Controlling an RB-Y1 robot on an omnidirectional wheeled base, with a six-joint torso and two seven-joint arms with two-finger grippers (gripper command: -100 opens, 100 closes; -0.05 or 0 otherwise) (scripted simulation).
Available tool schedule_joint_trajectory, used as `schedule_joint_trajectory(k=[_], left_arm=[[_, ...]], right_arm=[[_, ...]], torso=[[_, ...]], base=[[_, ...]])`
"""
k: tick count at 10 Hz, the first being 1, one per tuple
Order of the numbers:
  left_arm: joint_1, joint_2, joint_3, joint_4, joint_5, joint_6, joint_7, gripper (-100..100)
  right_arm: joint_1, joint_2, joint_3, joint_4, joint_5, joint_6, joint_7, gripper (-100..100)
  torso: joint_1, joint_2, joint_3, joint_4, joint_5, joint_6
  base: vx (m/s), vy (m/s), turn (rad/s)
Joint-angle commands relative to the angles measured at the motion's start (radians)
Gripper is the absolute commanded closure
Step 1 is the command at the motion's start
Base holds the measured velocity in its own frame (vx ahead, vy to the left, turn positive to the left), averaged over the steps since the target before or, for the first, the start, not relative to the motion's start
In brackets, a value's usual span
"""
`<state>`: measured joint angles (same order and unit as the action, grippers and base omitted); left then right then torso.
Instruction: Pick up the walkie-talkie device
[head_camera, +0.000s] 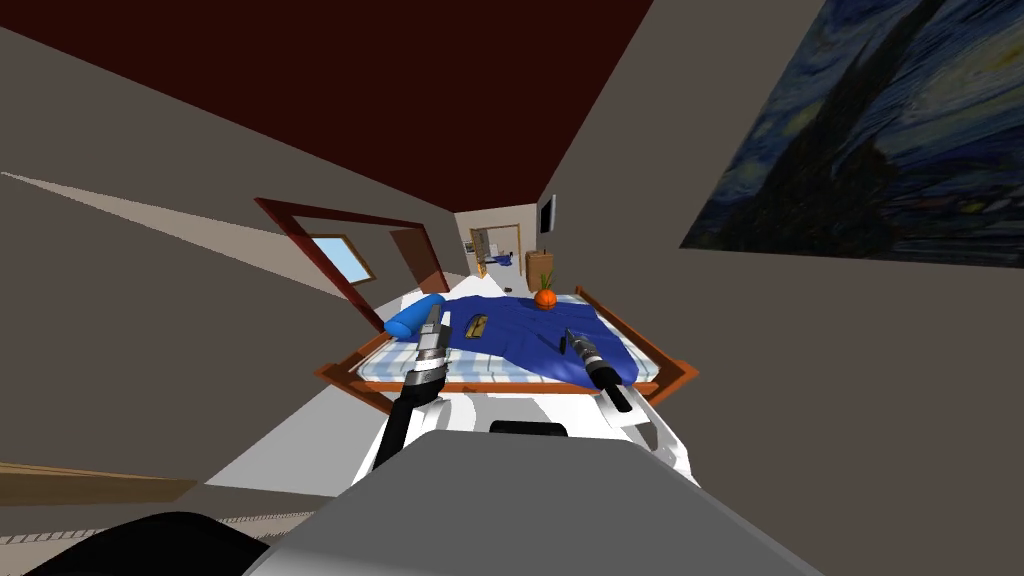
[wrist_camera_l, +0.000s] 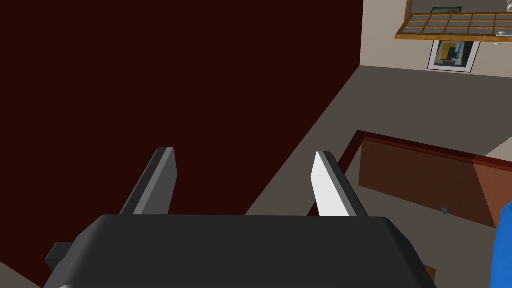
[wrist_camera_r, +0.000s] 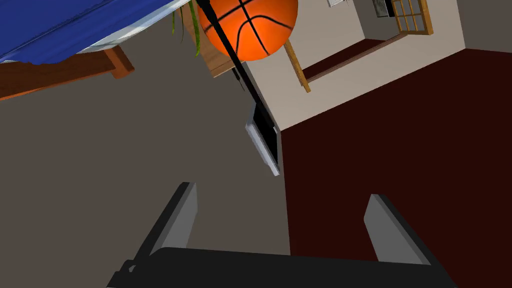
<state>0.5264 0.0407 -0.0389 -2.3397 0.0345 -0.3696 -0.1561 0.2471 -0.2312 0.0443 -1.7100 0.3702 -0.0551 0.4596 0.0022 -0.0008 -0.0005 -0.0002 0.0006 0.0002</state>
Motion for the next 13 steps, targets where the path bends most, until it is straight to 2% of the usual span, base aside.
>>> schedule_joint_trajectory(k=[1,7,13], left_arm=[[0.0,0.0,0.0,0.0,0.0,0.0,0.0,0],[0.0,0.0,0.0,0.0,0.0,0.0,0.0,0],[0.0,0.0,0.0,0.0,0.0,0.0,0.0,0]], right_arm=[[-0.016,-0.008,0.002,0.05,0.035,0.021,0.032,-100],[-0.091,-0.065,0.016,0.222,0.144,0.107,0.125,-100],[-0.143,-0.116,0.026,0.337,0.219,0.167,0.189,-100]], torso=[[0.0,0.0,0.0,0.0,0.0,0.0],[0.0,0.0,0.0,0.0,0.0,0.0],[-0.001,0.001,0.0,0.0,0.0,0.001]], base=[[0.009,0.028,0.107],[0.011,0.027,0.095],[0.01,0.023,0.067]])
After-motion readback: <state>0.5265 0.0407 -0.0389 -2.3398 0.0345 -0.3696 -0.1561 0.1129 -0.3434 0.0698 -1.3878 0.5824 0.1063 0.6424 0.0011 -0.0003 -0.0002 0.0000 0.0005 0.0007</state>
